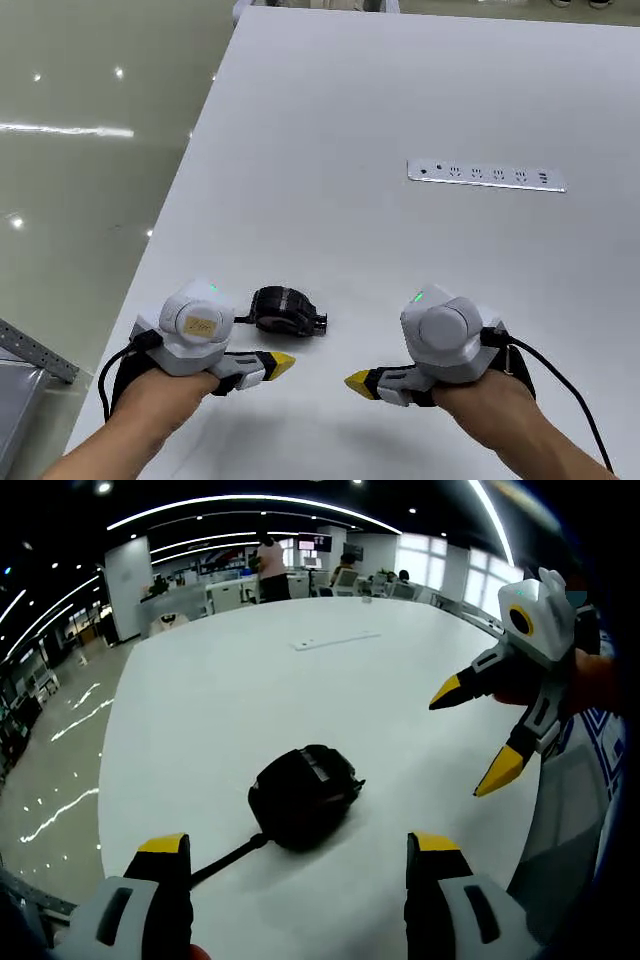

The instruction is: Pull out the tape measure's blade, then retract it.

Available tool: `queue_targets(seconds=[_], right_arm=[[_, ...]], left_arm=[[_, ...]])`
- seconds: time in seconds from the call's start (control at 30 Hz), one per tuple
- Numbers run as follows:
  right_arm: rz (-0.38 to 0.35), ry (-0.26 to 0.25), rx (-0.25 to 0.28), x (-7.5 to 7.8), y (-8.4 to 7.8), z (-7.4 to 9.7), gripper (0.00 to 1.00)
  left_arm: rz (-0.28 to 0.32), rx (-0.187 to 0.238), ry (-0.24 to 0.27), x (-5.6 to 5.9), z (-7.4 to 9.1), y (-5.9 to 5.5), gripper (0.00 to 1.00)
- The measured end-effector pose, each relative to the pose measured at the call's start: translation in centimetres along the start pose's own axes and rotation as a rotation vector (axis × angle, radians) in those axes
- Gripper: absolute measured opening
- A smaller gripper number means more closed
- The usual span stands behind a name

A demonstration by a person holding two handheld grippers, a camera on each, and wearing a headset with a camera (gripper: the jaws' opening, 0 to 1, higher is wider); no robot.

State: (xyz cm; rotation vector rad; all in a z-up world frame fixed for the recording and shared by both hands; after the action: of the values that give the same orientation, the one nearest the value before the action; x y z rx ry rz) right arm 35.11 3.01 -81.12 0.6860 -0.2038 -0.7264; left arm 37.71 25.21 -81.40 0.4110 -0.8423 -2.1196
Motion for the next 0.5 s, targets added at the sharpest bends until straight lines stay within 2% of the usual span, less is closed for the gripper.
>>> queue_targets(seconds=[0.37, 0.5], right_arm=[[0.050, 0.031, -0.003, 0.7, 0.2, -1.7, 0.67], [0.092, 0.041, -0.009, 1.0, 0.1, -2.3, 0.65]], left_arm=[[-0.113, -0.024, -0.048, -0.5, -1.2, 0.9, 0.83], [-0.151, -0.032, -0.062, -0.6, -1.6, 1.1, 0.82]])
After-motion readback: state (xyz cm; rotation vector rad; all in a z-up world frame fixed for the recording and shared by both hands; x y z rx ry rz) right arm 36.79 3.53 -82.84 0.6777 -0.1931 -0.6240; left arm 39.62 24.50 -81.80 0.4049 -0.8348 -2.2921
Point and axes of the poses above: the centre of the closed fingertips' face, and the gripper's own axes: z roughly backward along the fingers, x roughly to its right, y roughly out of its top, the point moved 8 cm from there along z, roughly backward along the fingers
